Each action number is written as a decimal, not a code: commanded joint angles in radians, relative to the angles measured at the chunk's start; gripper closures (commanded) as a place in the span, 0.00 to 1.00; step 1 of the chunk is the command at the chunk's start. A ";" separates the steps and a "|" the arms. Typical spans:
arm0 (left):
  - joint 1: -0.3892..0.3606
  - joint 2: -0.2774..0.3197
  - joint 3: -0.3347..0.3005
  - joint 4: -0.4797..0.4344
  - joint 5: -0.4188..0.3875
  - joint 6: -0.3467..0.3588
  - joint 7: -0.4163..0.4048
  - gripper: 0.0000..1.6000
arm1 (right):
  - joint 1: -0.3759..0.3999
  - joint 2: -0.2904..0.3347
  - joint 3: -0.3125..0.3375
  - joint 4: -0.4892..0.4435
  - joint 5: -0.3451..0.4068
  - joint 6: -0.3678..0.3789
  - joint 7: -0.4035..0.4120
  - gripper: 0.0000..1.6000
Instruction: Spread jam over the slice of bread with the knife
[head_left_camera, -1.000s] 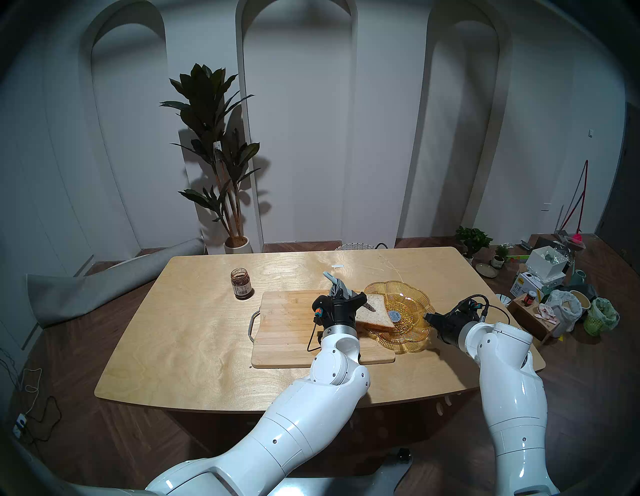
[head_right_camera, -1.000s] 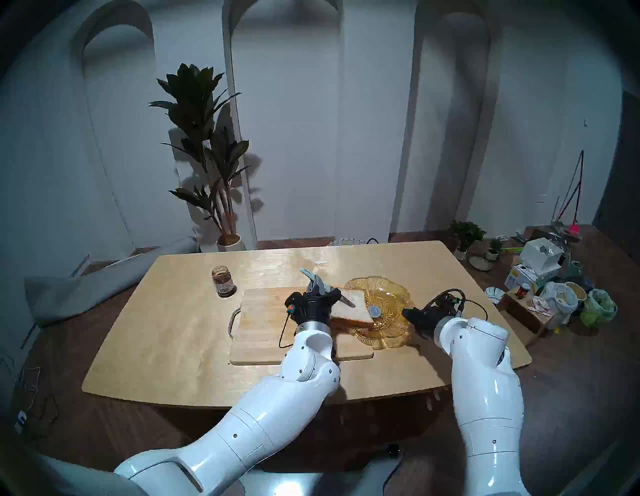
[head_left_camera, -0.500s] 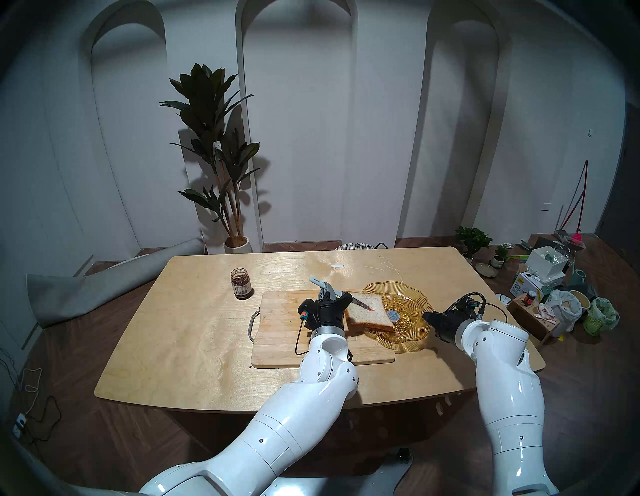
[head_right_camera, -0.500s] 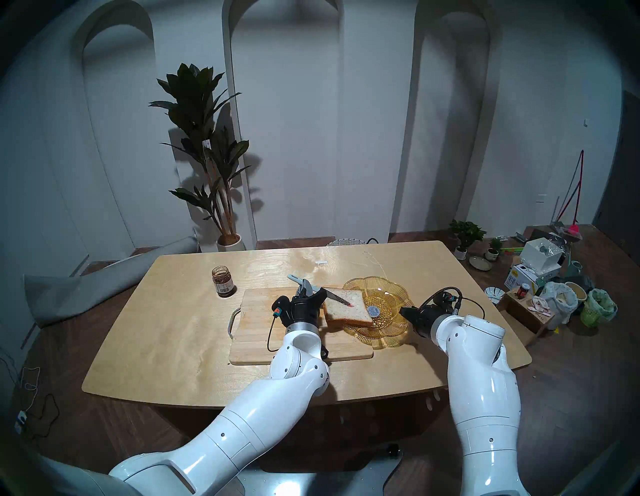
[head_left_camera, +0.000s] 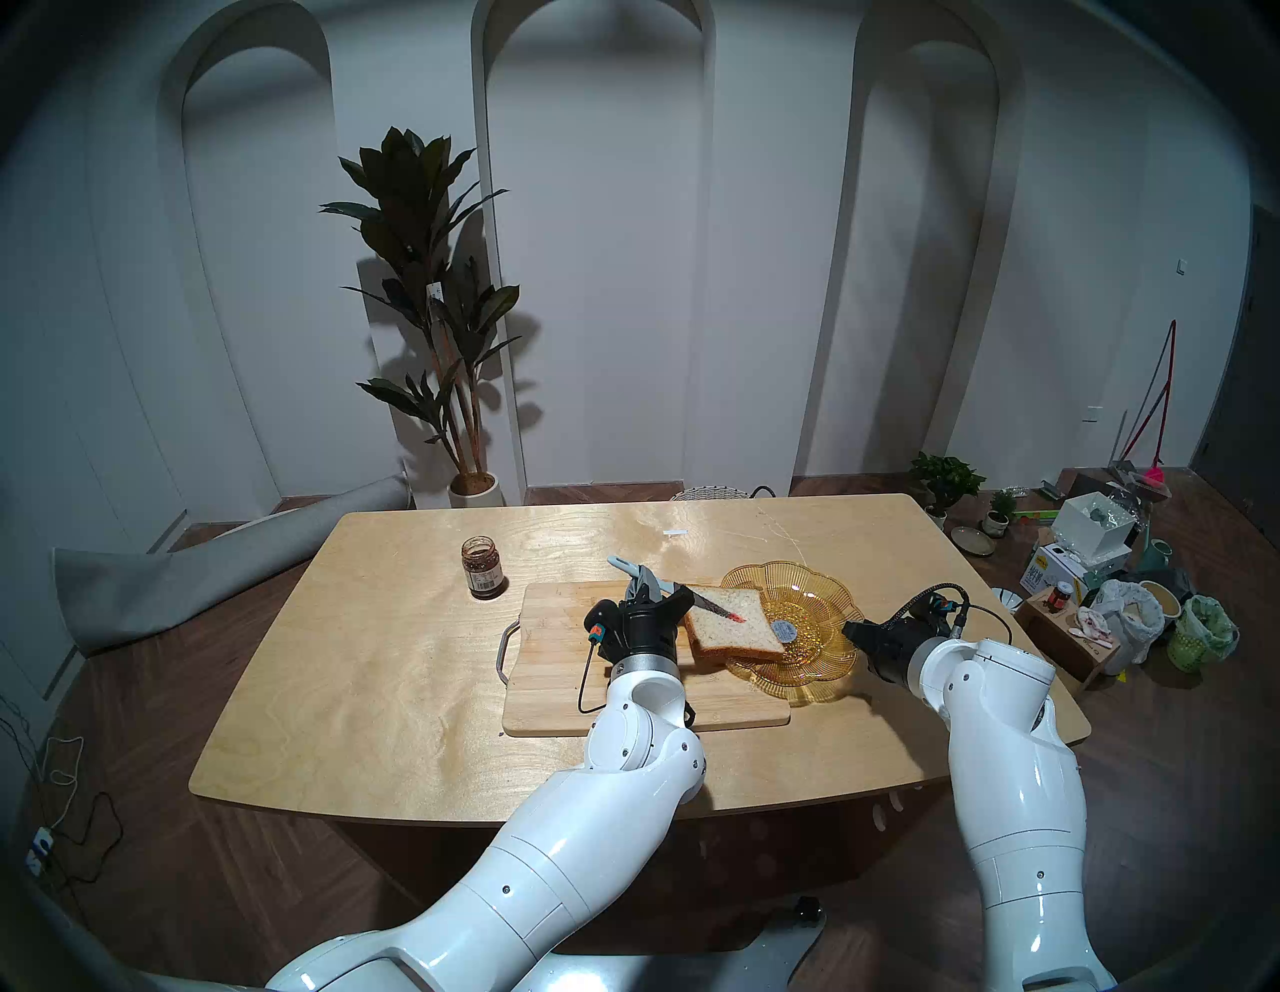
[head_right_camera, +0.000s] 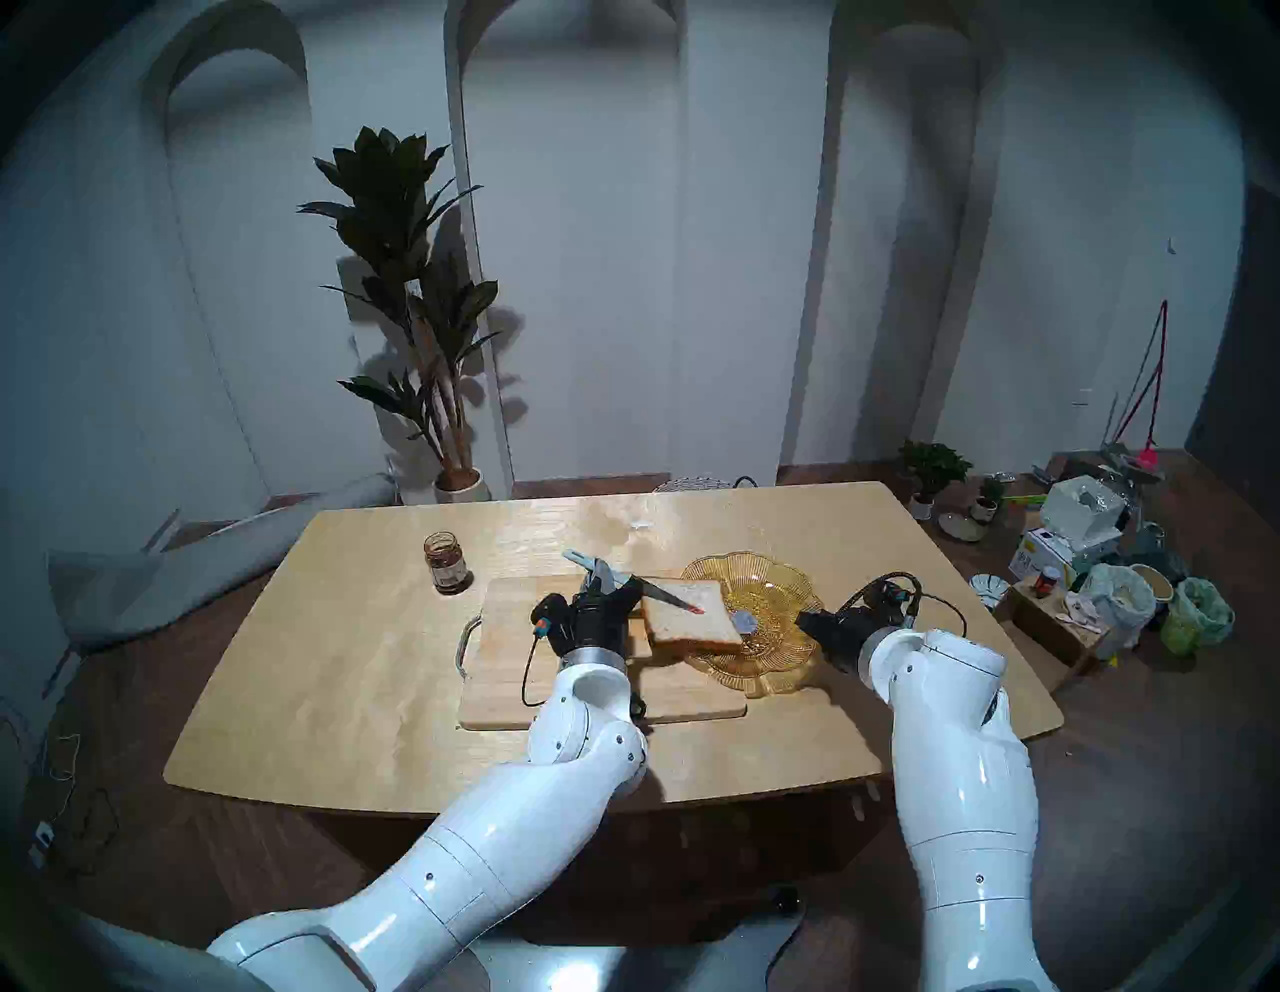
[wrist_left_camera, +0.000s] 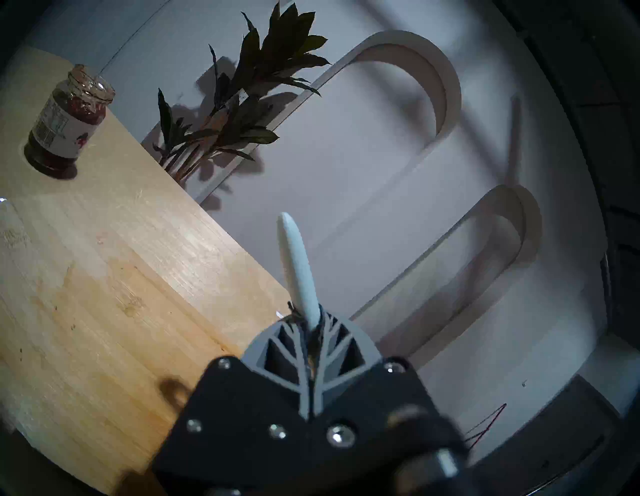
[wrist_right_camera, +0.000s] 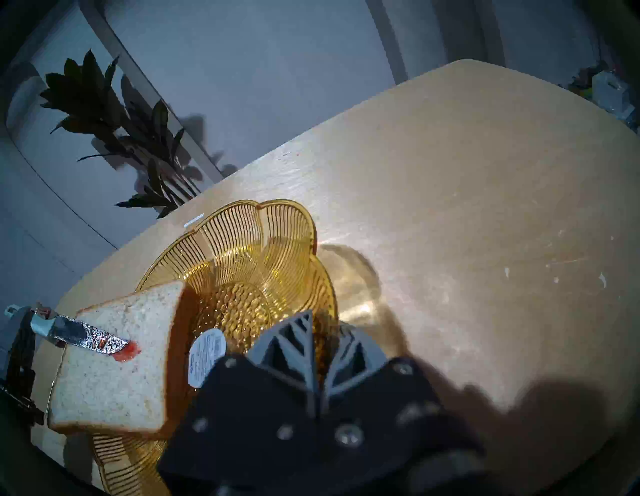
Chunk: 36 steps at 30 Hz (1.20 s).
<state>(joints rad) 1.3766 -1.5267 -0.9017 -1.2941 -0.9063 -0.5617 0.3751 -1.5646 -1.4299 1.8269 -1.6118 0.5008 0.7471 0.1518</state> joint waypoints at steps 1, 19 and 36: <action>0.004 0.007 -0.005 -0.023 -0.005 -0.002 -0.003 1.00 | 0.010 0.003 0.000 -0.004 0.000 -0.009 0.004 1.00; 0.031 0.044 -0.008 -0.078 0.012 0.000 0.011 1.00 | 0.014 0.000 -0.003 0.006 -0.002 -0.020 0.002 1.00; 0.038 0.091 -0.016 -0.140 0.043 0.001 0.058 1.00 | 0.020 0.001 -0.009 0.023 -0.005 -0.033 0.007 1.00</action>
<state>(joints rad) 1.4197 -1.4535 -0.9109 -1.3897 -0.8800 -0.5610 0.4267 -1.5517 -1.4325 1.8195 -1.5818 0.4976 0.7236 0.1559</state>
